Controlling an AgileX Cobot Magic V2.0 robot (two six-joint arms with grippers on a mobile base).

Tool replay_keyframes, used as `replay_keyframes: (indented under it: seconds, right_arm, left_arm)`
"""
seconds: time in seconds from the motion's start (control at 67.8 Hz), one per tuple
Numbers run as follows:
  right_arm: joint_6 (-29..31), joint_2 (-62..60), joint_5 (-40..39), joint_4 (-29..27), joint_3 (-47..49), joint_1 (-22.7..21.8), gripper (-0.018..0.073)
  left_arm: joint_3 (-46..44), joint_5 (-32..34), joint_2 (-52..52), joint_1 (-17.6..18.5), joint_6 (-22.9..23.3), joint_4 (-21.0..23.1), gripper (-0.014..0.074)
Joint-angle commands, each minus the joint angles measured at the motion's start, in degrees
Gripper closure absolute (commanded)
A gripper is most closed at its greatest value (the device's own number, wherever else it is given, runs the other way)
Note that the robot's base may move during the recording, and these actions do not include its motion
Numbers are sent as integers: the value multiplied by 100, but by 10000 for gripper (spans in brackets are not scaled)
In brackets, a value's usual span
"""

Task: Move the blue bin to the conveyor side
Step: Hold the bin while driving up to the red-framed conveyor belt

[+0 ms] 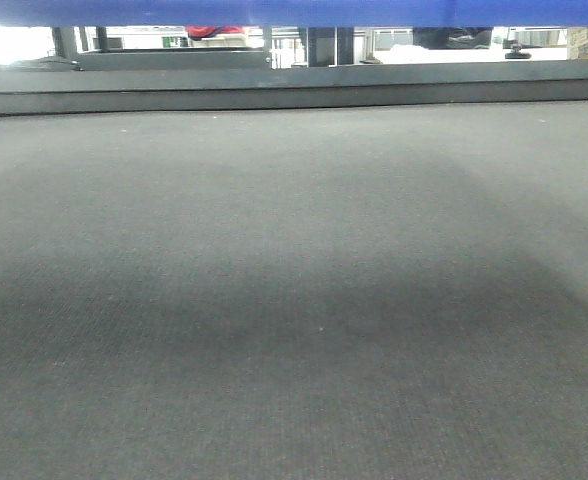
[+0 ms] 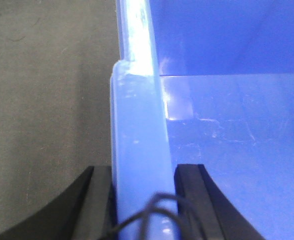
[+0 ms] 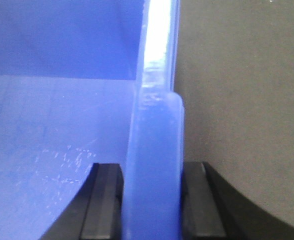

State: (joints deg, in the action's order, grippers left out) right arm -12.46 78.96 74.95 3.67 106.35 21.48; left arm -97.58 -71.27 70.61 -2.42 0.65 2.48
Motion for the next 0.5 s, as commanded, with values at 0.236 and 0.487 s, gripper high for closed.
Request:
replay_keyframes:
  seconds: [0.236, 0.487]
  right_arm:
    - [107, -134, -498, 224, 133, -33, 641]
    - [107, -134, -498, 224, 133, -33, 641]
  left_arm:
    - [-137, 520, -125, -15, -32, -16, 612]
    - [-137, 520, -125, -15, -32, -16, 612]
